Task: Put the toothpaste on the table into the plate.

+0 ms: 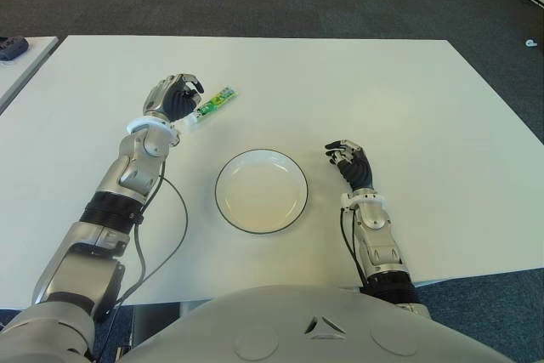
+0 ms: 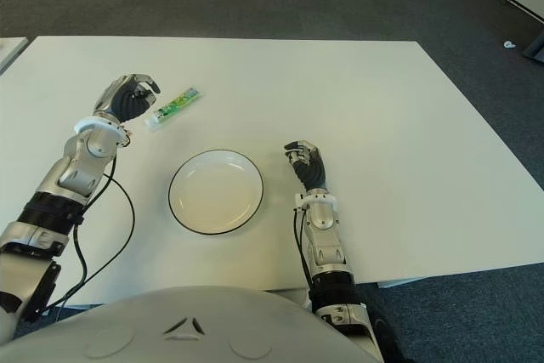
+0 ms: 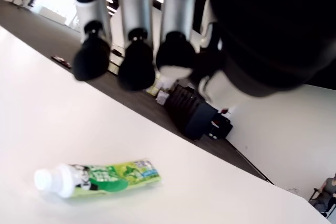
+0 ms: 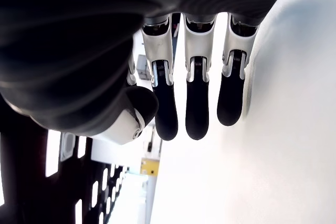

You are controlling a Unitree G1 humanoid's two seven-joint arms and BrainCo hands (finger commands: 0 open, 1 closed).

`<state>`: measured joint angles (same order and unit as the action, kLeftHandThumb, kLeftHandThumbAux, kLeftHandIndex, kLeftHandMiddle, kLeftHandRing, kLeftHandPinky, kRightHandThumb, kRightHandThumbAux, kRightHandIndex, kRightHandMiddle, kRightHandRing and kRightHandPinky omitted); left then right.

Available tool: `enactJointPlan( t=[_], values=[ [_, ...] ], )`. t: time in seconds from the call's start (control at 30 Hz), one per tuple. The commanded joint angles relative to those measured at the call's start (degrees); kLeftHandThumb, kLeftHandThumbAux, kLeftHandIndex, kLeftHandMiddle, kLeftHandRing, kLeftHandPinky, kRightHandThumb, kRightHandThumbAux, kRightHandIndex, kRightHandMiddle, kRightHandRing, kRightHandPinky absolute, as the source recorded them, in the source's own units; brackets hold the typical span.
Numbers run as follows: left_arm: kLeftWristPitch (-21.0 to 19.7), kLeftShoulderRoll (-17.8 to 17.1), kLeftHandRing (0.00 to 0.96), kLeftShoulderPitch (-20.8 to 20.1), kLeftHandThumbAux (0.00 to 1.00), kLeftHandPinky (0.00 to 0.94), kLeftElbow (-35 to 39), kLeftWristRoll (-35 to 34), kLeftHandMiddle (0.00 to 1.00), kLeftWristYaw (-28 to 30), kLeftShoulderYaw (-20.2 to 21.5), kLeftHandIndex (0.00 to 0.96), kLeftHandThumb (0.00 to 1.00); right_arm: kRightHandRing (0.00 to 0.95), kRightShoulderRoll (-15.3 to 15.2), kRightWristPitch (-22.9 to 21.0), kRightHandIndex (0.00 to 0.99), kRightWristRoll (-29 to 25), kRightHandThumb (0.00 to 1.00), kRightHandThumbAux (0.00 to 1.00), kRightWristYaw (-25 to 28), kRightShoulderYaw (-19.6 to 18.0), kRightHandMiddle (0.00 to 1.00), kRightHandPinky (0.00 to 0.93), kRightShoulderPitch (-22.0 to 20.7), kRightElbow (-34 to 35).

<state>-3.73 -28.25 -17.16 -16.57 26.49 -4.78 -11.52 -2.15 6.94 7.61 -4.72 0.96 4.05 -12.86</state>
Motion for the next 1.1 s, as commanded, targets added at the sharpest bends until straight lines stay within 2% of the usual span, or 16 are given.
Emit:
enactJointPlan(
  t=[0.03,0.13,0.27,0.5,0.6,0.7,0.73,0.77,0.8,0.83,0.9,0.97,1.1],
  values=[
    [2.36,-1.43,0.784,0.7,0.72,0.763,0.61,1.17,0.805,1.76,-0.31,0.436,0.706,0.389,0.26,0.51,0.417,-0.42,0.707,0.732,-0.21,-0.15,0.399,0.408,-0.72,-0.87],
    [3.33,-1.85,0.784,0.8,0.72,0.756,0.88,1.92,0.806,2.02,-0.45,0.435,0.706,0.391,0.27,0.55,0.417,-0.31,0.707,0.732,-0.3,-0.12,0.401,0.411,-0.75,-0.9],
    [1.99,-1.82,0.774,0.16,0.72,0.742,0.89,3.95,0.796,1.99,-1.03,0.435,0.705,0.395,0.25,0.65,0.417,-0.33,0.707,0.732,-0.29,-0.11,0.406,0.414,-0.77,-0.94],
    [-5.93,0.11,0.721,-2.32,0.716,0.687,-0.09,9.68,0.75,2.01,-2.96,0.432,0.695,0.399,0.33,0.76,0.417,-0.64,0.708,0.732,-0.08,-0.13,0.41,0.419,-1.18,-1.48],
    [-8.93,1.1,0.703,-4.89,0.712,0.656,-3.19,12.0,0.731,2.9,-4.88,0.431,0.691,0.4,0.36,1.0,0.418,-0.65,0.708,0.732,-0.06,-0.1,0.411,0.421,-1.25,-1.67],
    [-12.75,2.72,0.658,-10.86,0.709,0.584,-12.11,15.42,0.691,5.07,-8.68,0.428,0.688,0.401,0.44,1.34,0.418,-0.6,0.708,0.731,-0.06,0.0,0.41,0.421,-1.35,-1.89],
    [-13.65,3.02,0.546,-12.34,0.631,0.49,-14.35,16.22,0.597,5.69,-9.64,0.377,0.54,0.401,0.46,1.42,0.418,-0.58,0.707,0.731,-0.06,0.02,0.41,0.42,-1.38,-1.93],
    [-14.22,3.13,0.474,-13.58,0.583,0.429,-16.37,16.83,0.535,6.53,-10.49,0.344,0.441,0.4,0.48,1.44,0.418,-0.55,0.707,0.731,-0.08,0.03,0.409,0.42,-1.41,-1.94],
    [-14.59,3.23,0.367,-14.51,0.543,0.335,-17.89,17.18,0.424,7.04,-11.1,0.271,0.369,0.4,0.5,1.45,0.418,-0.52,0.707,0.731,-0.09,0.04,0.409,0.419,-1.43,-1.95],
    [-14.78,3.43,0.329,-15.81,0.53,0.3,-20.41,17.58,0.385,7.48,-11.86,0.245,0.343,0.399,0.51,1.38,0.418,-0.48,0.707,0.731,-0.13,0.02,0.409,0.419,-1.46,-1.91],
    [-14.92,3.85,0.162,-18.04,0.471,0.153,-24.93,18.21,0.211,7.87,-13.26,0.127,0.266,0.398,0.54,1.27,0.417,-0.38,0.707,0.731,-0.21,0.0,0.408,0.418,-1.48,-1.83],
    [-14.85,4.27,0.093,-19.89,0.441,0.092,-28.93,18.84,0.137,8.03,-14.69,0.076,0.235,0.398,0.55,1.22,0.418,-0.27,0.707,0.731,-0.33,-0.02,0.408,0.418,-1.5,-1.78],
    [-14.86,5.36,0.025,-22.71,0.364,0.022,-35.4,19.93,0.054,8.21,-17.35,0.018,0.21,0.399,0.52,1.23,0.418,-0.08,0.707,0.731,-0.57,-0.01,0.41,0.419,-1.56,-1.72]
  ],
)
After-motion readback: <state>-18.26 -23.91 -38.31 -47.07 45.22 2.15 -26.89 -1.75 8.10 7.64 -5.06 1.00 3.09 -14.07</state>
